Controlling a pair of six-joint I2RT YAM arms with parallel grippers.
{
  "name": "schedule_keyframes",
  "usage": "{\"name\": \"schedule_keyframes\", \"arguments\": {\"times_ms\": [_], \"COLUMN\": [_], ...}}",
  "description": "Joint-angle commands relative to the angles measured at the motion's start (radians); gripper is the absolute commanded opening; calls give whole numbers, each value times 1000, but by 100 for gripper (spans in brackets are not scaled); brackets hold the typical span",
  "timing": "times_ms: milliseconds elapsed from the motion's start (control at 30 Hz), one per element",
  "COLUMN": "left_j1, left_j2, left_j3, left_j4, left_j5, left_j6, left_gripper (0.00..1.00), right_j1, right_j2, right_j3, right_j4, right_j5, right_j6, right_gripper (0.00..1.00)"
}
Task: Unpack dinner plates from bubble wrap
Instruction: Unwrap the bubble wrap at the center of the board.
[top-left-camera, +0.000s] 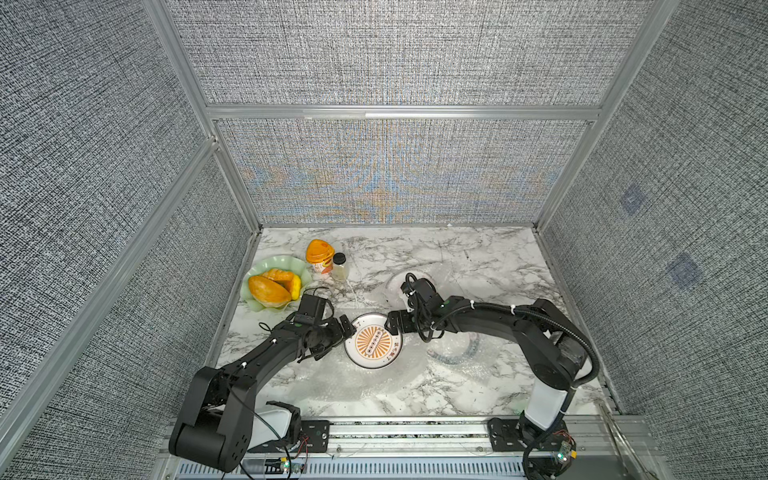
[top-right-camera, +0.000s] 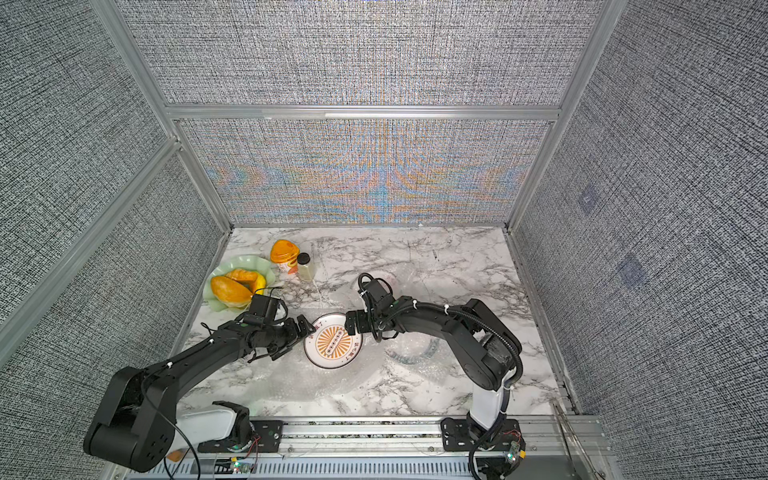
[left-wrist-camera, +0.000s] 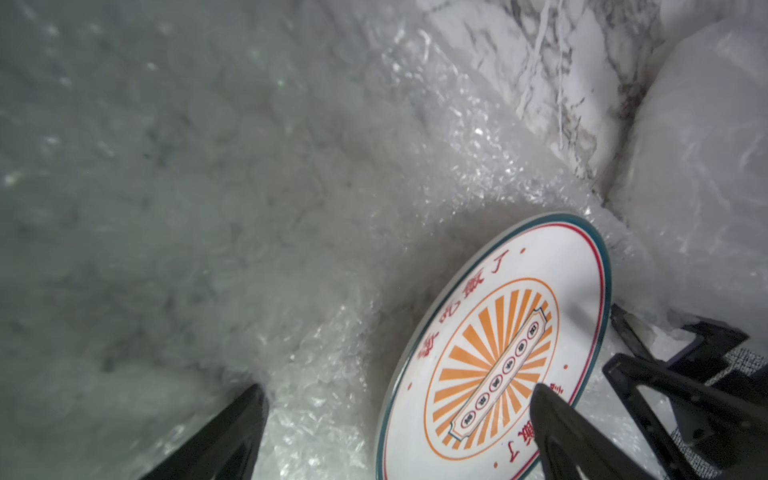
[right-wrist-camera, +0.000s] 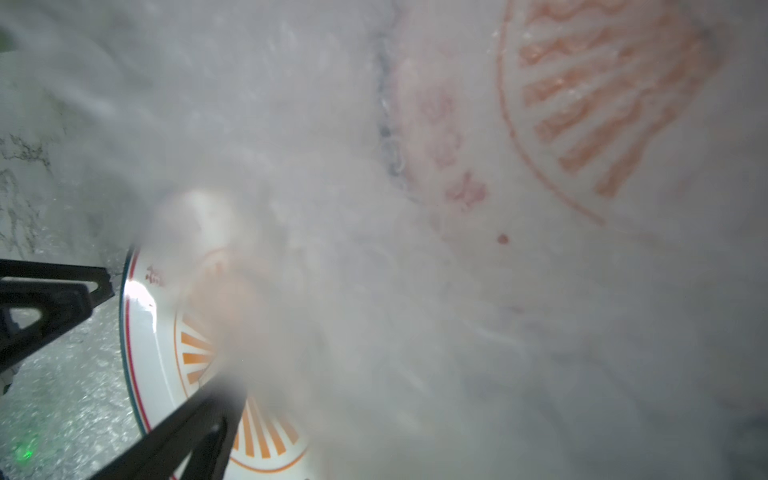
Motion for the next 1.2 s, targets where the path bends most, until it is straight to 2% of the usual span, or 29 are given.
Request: {"name": "schedule_keyframes", "arguments": {"times_ms": [0, 167, 267, 367, 467, 600, 867, 1033, 1167], "left_j1": [53, 125, 185, 192, 189, 146, 48, 38, 37], "left_j2": [7, 1, -14, -41, -84, -153, -202, -219, -220], "left_j3": [-2, 10, 7, 34, 57, 3, 17, 17, 34], "left_j4": [-70, -94, -95, -124, -130, -25, -133, -143, -161], "left_j5": [-78, -79, -42, -16, 98, 254, 150, 144, 141], "left_j6": [40, 81, 104, 138, 177, 197, 159, 150, 159], "left_gripper": [99, 99, 99, 99, 99, 99, 99, 99, 99], "right_j1": [5, 12, 28, 42, 49, 77, 203, 230, 232], "right_j2": [27, 49, 46, 2, -74, -145, -162, -168, -204], "right_j3": [32, 56, 80, 79, 48, 40, 23, -69, -211], "right_j4": [33, 99, 102, 73, 45, -23, -66, -29, 26], "right_j5": [-44, -67, -72, -56, -51, -71, -144, -161, -164], "right_j6": [35, 62, 62, 52, 36, -7, -7, 40, 96], "right_gripper": [99, 99, 99, 99, 99, 99, 99, 99, 99]}}
